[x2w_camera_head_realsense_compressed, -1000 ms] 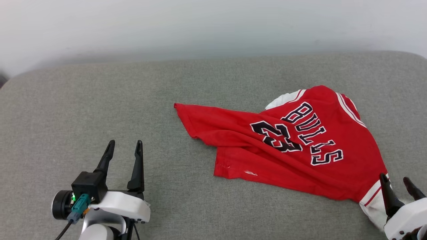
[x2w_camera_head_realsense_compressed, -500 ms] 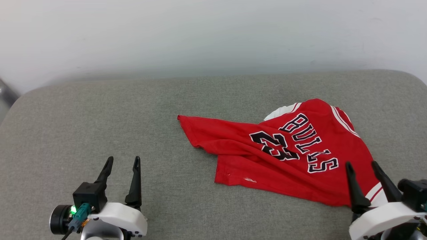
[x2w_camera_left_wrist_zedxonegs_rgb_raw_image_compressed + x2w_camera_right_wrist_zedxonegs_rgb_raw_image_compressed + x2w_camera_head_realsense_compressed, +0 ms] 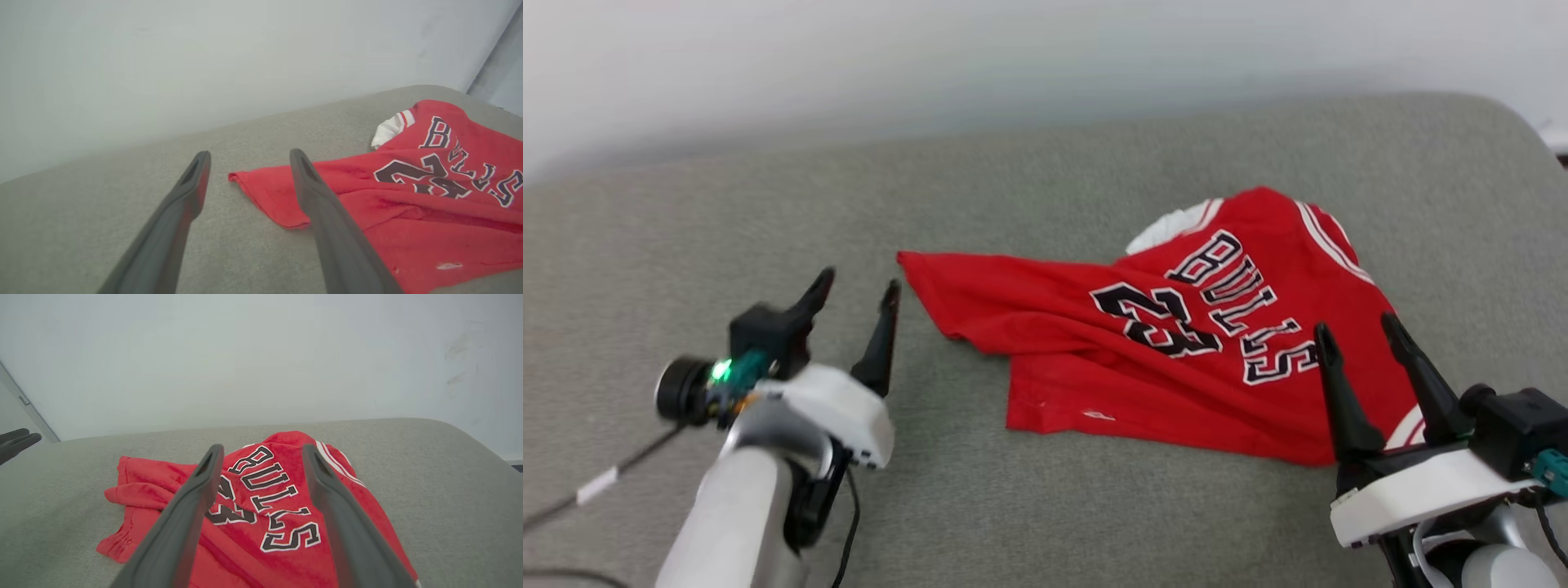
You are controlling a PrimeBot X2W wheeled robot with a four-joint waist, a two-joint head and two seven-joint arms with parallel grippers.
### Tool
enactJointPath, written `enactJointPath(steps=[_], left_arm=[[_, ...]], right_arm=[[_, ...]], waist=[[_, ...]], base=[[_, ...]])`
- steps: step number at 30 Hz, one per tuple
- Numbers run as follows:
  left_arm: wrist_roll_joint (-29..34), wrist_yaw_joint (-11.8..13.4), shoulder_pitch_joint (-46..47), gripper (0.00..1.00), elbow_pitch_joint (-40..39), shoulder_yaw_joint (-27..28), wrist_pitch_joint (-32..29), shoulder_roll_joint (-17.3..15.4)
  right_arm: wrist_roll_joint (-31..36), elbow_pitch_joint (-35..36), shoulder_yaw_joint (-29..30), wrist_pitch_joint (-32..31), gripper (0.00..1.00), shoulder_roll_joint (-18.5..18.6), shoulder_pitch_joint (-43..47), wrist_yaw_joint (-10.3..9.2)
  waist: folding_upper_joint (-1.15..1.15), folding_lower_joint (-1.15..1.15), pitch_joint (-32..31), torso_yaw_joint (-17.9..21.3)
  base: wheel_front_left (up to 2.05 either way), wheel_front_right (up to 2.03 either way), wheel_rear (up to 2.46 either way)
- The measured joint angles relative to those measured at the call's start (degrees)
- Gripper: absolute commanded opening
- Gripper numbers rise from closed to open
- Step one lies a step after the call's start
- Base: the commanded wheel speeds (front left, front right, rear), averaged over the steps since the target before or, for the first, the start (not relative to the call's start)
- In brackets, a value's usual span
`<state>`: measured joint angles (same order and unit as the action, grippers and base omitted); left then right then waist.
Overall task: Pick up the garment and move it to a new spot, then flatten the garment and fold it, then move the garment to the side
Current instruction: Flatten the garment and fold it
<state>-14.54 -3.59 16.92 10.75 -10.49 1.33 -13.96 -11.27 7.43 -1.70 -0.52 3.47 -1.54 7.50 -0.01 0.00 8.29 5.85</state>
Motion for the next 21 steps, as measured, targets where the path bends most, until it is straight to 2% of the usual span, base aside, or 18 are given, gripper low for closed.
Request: enactJointPath(steps=[4,8,15,21], left_arm=[[-1.7,-2.6,6.6,1.00,3.8,-3.4,-6.6,-1.0],[-4.7,-3.7,11.4,1.00,6.3,-9.3,-14.4,-2.8],[-13.9,-3.8,16.8,1.00,6.1,-23.3,-27.6,-9.3],[-19.5,-3.9,22.5,1.00,5.7,-29.5,-38.2,-13.0]], right_arm=[[0.1,-0.3,-0.3,0.3,1.00,-0.2,-1.1,0.00],[-0.1,-1.1,-0.1,0.7,1.00,-0.3,-2.1,0.00],[-1.4,-2.3,-0.2,1.5,1.00,-0.4,-3.3,0.00],[-1.7,-2.8,-0.6,2.4,1.00,-0.5,-4.4,0.00]], waist=[[0.00,0.00,3.4,1.8],[0.00,0.00,6.6,3.4],[0.00,0.00,10.8,5.1],[0.00,0.00,13.1,5.7]], base=[[0.00,0.00,0.00],[0.00,0.00,0.00],[0.00,0.00,0.00],[0.00,0.00,0.00]])
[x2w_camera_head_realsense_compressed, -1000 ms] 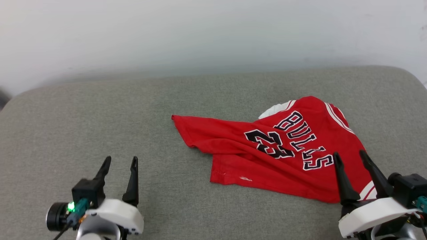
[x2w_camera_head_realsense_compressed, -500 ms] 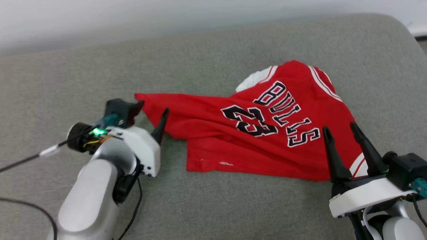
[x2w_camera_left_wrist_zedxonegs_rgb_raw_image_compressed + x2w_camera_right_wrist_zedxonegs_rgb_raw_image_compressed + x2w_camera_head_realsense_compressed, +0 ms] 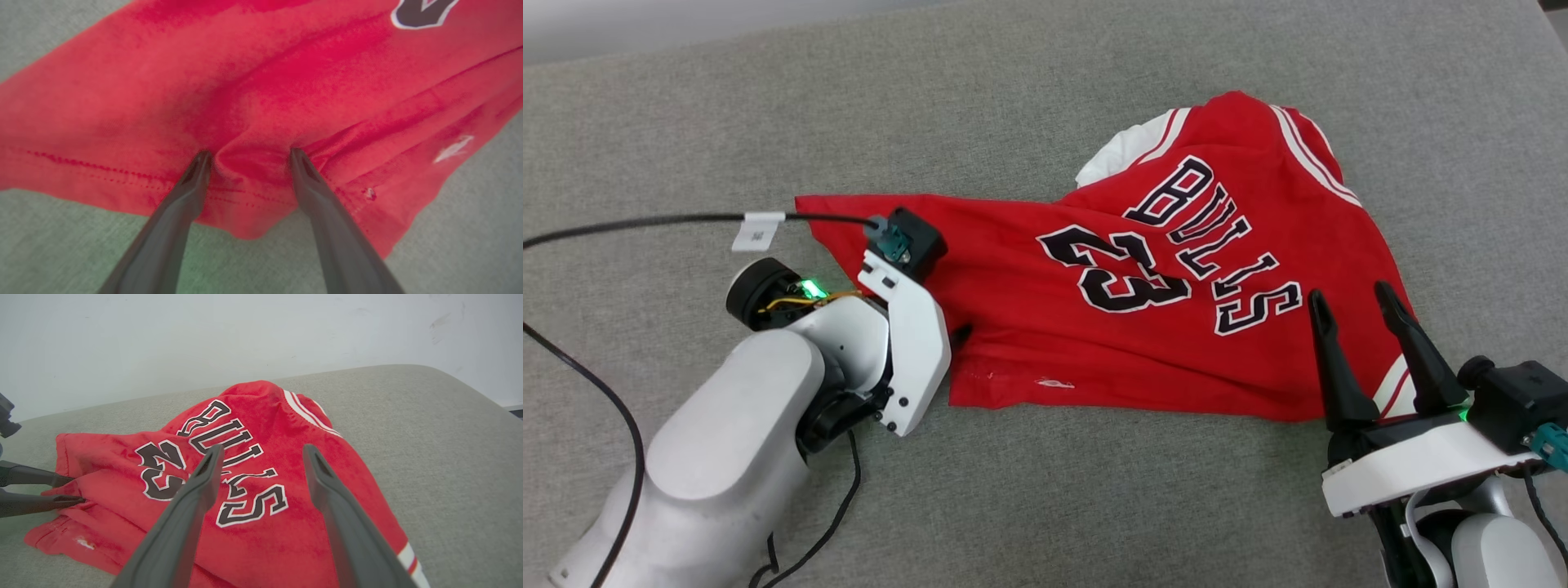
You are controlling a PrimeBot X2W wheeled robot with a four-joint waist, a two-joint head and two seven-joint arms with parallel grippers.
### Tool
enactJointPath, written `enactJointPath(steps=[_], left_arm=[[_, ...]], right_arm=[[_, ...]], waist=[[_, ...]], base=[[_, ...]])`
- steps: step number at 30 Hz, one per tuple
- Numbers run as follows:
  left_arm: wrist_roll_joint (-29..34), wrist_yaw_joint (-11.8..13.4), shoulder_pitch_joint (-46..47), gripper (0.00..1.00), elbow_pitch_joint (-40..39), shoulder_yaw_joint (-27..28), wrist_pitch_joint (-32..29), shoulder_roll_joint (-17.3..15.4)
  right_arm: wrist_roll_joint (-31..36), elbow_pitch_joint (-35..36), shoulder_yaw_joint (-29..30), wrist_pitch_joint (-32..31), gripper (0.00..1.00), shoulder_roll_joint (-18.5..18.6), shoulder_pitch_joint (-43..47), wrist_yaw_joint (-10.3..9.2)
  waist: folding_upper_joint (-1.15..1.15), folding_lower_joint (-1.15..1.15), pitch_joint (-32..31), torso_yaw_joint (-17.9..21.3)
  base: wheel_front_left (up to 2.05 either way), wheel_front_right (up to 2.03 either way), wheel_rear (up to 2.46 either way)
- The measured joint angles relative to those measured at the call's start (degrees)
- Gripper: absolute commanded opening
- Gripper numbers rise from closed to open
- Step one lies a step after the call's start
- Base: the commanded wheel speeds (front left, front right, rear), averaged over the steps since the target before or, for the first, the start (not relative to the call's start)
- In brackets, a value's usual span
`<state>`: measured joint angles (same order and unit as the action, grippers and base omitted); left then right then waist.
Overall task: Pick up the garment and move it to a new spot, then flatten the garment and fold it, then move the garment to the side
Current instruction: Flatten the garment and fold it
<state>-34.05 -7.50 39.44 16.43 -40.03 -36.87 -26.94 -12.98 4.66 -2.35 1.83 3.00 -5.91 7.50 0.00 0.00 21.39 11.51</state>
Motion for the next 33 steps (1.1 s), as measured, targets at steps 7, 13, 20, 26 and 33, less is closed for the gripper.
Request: enactJointPath(steps=[7,13,20,26,33], left_arm=[[-1.0,0.0,1.6,0.00,0.8,-1.6,-1.3,-0.5],[1.2,3.1,-2.0,0.00,0.4,-0.7,7.3,-0.9],[1.5,8.5,-10.4,0.00,-7.1,1.6,14.2,-2.9],[-1.5,13.8,-24.1,0.00,-14.8,1.8,14.5,-5.4],[-7.5,18.0,-38.5,0.00,-17.9,0.6,13.5,-4.9]], right_arm=[[-0.2,-0.6,-0.2,0.6,1.00,0.0,-0.1,0.00],[0.7,-0.8,1.0,0.0,1.00,0.0,0.3,0.00],[1.8,1.0,2.2,-2.8,1.00,0.0,2.5,0.00],[2.3,2.3,2.7,-5.0,1.00,0.0,4.4,0.00],[2.5,3.7,3.3,-6.6,1.00,0.0,7.2,0.00]], waist=[[0.00,0.00,0.0,0.1],[0.00,0.00,-2.9,-1.1],[0.00,0.00,-7.2,-4.9],[0.00,0.00,-11.4,-8.6],[0.00,0.00,-15.6,-11.6]], base=[[0.00,0.00,0.00],[0.00,0.00,0.00],[0.00,0.00,0.00],[0.00,0.00,0.00],[0.00,0.00,0.00]])
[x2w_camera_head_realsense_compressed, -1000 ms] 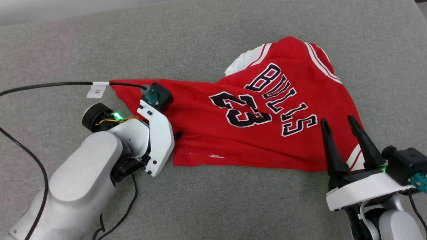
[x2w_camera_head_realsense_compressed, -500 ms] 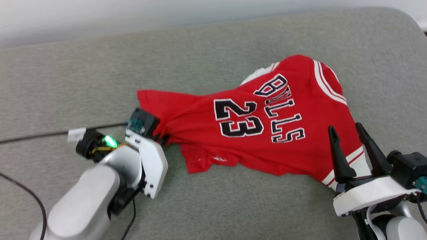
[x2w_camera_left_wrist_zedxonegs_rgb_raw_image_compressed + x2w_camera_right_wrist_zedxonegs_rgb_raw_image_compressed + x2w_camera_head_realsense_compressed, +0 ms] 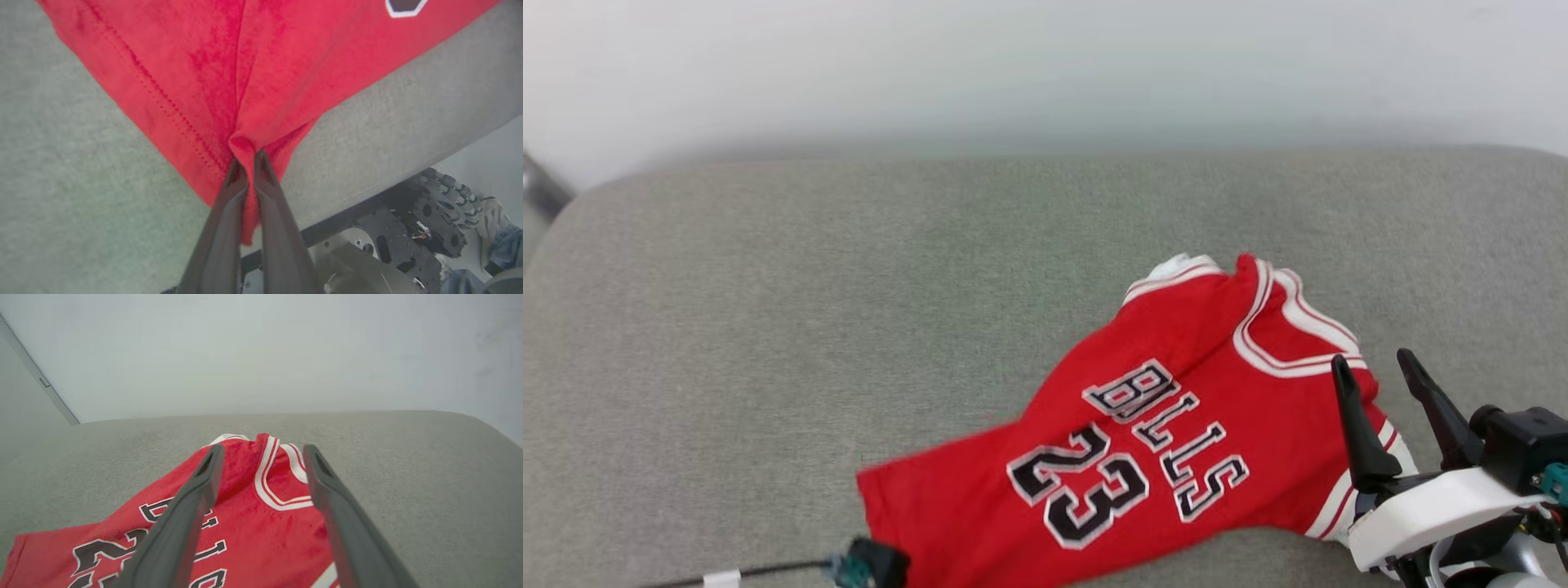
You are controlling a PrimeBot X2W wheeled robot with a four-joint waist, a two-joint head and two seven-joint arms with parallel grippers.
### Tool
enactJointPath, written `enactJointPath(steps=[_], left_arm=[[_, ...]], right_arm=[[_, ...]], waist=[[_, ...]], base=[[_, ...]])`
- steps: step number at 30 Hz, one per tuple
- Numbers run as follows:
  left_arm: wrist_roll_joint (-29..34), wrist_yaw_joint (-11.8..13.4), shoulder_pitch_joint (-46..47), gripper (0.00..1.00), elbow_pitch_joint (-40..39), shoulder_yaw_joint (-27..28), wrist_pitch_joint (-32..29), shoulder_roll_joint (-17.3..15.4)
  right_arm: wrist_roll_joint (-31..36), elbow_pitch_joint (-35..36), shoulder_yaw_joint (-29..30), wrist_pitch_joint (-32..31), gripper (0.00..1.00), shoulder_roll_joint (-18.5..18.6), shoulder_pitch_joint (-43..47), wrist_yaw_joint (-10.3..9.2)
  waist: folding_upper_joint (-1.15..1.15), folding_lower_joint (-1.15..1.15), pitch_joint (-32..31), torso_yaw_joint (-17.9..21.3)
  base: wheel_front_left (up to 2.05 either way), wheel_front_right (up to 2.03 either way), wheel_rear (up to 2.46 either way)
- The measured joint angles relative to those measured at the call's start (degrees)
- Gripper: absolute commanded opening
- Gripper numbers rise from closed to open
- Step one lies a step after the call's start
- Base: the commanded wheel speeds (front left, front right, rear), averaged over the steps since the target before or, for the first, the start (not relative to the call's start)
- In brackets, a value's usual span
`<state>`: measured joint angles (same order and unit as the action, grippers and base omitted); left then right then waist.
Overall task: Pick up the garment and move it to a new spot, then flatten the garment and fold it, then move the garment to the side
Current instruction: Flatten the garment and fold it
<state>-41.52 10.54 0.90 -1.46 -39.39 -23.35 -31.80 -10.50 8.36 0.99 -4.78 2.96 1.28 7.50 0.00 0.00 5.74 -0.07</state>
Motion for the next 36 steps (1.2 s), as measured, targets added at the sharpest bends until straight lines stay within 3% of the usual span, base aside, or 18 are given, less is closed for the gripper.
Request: enactJointPath(steps=[3,4,5,6,10,23,29,36], left_arm=[[-2.4,0.6,-3.7,0.00,0.7,-0.7,-0.2,1.5],[-3.1,0.8,-4.5,0.08,1.0,-0.7,-0.1,2.1],[-3.0,0.8,-4.9,0.73,1.3,-0.9,0.4,2.4],[-2.8,1.2,-5.0,1.00,1.5,-0.7,1.5,2.7],[-1.0,2.6,-3.9,1.00,1.5,1.2,6.3,3.9],[4.8,2.0,8.9,1.00,-0.9,6.3,16.4,4.5],[7.5,-0.7,19.8,1.00,2.3,6.4,17.6,6.1],[6.3,-7.7,30.7,1.00,9.1,3.7,13.2,8.8]], right_arm=[[0.0,0.3,-0.1,-0.7,1.00,0.0,0.6,0.00],[0.0,0.5,-0.2,-0.9,1.00,0.0,0.9,0.00],[0.0,0.6,-0.1,-1.0,1.00,0.0,1.2,0.01],[0.0,0.7,-0.1,-1.1,1.00,0.0,1.4,0.00],[0.1,1.3,0.2,-1.6,1.00,0.0,1.9,0.00],[-0.1,2.8,-0.2,-2.6,1.00,0.0,1.5,0.00],[0.2,3.8,-0.1,-2.0,1.00,0.0,-1.1,0.00],[0.0,3.6,0.4,-0.7,1.00,0.0,-2.7,0.00]], waist=[[0.00,0.00,-1.4,-0.7],[0.00,0.00,-1.7,-0.8],[0.00,0.00,-2.0,-0.9],[0.00,0.00,-2.3,-1.1],[0.00,0.00,-3.4,-1.5],[0.00,0.00,-3.0,-0.3],[0.00,0.00,1.5,1.3],[0.00,0.00,7.0,3.8]], base=[[0.00,0.00,0.00],[0.00,0.00,0.00],[0.00,0.00,0.00],[0.00,0.00,0.00],[0.00,0.00,0.00],[0.00,0.00,0.00],[0.00,0.00,0.00],[0.00,0.00,0.00]])
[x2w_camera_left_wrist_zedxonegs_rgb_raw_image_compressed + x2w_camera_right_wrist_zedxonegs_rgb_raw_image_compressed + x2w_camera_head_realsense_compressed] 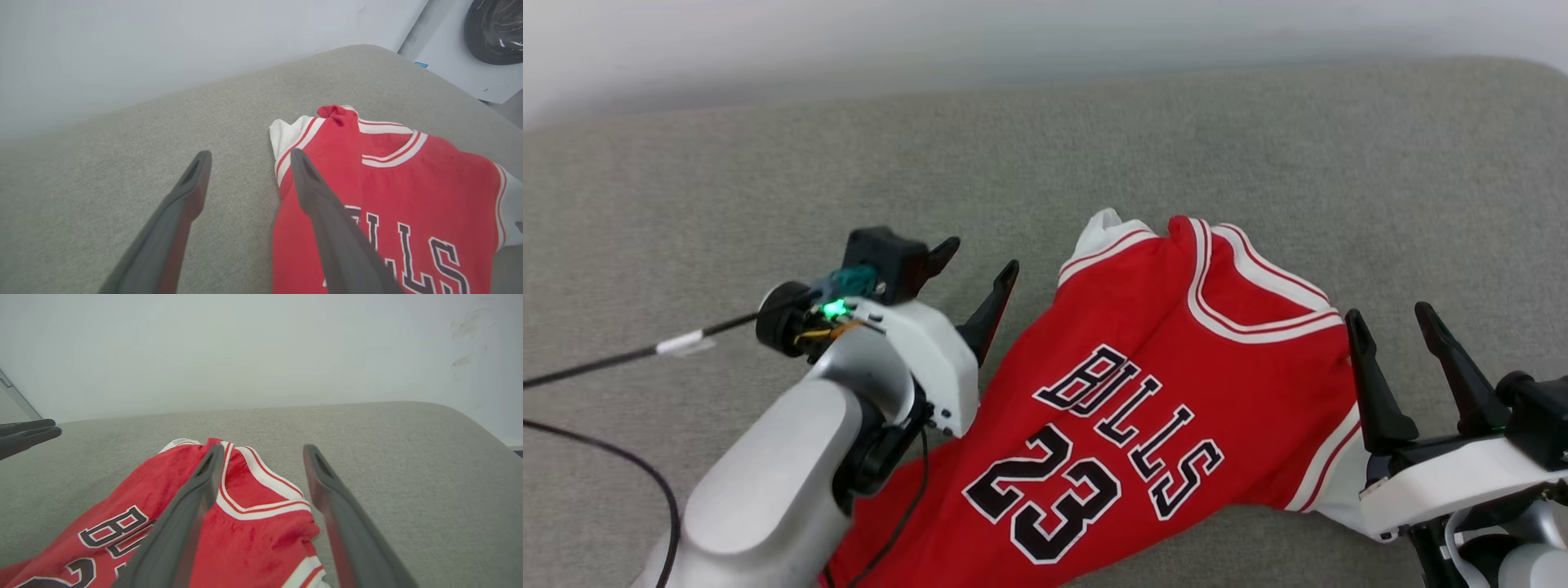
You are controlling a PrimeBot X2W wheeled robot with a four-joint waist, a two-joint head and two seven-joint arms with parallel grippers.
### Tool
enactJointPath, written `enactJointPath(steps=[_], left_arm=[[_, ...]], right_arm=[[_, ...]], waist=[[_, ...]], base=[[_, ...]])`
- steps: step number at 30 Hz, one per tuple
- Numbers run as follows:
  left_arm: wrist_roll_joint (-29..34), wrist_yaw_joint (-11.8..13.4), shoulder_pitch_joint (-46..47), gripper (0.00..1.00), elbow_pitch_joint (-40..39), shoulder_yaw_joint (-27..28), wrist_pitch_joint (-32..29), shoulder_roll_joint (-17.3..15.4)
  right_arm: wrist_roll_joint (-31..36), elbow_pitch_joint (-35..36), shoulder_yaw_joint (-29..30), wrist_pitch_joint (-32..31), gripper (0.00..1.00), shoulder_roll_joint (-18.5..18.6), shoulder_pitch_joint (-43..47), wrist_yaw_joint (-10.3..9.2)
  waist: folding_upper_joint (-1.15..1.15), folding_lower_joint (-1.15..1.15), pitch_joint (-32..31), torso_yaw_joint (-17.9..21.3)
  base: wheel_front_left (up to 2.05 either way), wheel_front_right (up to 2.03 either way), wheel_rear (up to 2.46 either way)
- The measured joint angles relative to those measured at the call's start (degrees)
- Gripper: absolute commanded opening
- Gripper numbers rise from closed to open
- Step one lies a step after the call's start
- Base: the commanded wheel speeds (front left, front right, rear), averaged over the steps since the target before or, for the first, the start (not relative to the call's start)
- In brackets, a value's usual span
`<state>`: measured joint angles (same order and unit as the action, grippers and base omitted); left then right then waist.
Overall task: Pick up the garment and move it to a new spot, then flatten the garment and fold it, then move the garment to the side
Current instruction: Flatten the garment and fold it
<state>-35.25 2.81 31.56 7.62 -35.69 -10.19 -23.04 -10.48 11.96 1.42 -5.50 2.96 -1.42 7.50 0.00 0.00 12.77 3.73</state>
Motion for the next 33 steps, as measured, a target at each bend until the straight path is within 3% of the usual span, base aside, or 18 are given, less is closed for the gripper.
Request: enactJointPath(steps=[7,11,17,18,19,20,21,25,33], left_arm=[[-0.8,-6.9,8.4,1.00,9.3,-5.2,-8.0,2.2],[-1.9,-8.9,11.1,1.00,15.4,-7.9,-12.2,3.2],[-3.7,-9.9,15.1,1.00,22.3,-12.5,-16.8,5.6],[-4.4,-10.0,15.8,0.97,23.3,-13.2,-17.8,6.0],[-5.0,-10.0,16.4,0.51,24.1,-14.1,-18.9,6.4],[-5.3,-10.0,17.1,0.30,25.0,-15.0,-19.6,6.8],[-5.8,-9.9,17.6,0.00,25.6,-16.0,-20.5,7.1],[-8.1,-10.1,18.5,0.00,27.2,-19.5,-21.7,8.4],[-6.7,-9.5,19.0,0.00,31.3,-19.4,-10.8,7.9]], right_arm=[[-0.7,-1.3,-0.1,1.6,1.00,0.0,-1.6,0.00],[-1.4,-2.7,-0.7,2.5,1.00,0.0,-2.7,0.00],[-2.1,-4.7,-0.8,3.6,1.00,0.0,-3.2,0.00],[-2.2,-4.9,-0.8,3.8,1.00,0.0,-3.3,0.00],[-2.3,-5.1,-0.8,4.0,1.00,0.0,-3.3,0.00],[-2.3,-5.3,-0.9,4.0,1.00,0.0,-3.3,0.00],[-2.6,-5.5,-0.9,4.0,1.00,0.0,-3.3,0.00],[-2.7,-6.0,-1.0,4.1,1.00,0.0,-3.4,0.00],[-2.5,-6.3,0.2,3.4,1.00,0.0,-2.9,0.00]], waist=[[0.00,0.00,4.5,2.0],[0.00,0.01,6.1,3.1],[0.00,0.01,6.9,4.1],[0.00,0.00,6.8,4.1],[0.00,0.00,6.7,4.2],[0.00,0.00,6.6,4.2],[0.00,0.00,6.4,4.2],[0.00,0.00,5.5,4.0],[0.00,0.01,3.1,2.3]], base=[[0.00,0.00,0.00],[0.00,0.00,0.00],[0.00,0.00,0.00],[0.00,0.00,0.00],[0.00,0.00,0.00],[0.00,0.00,0.00],[0.00,0.00,0.00],[0.00,0.00,0.00],[0.00,0.00,0.00]])
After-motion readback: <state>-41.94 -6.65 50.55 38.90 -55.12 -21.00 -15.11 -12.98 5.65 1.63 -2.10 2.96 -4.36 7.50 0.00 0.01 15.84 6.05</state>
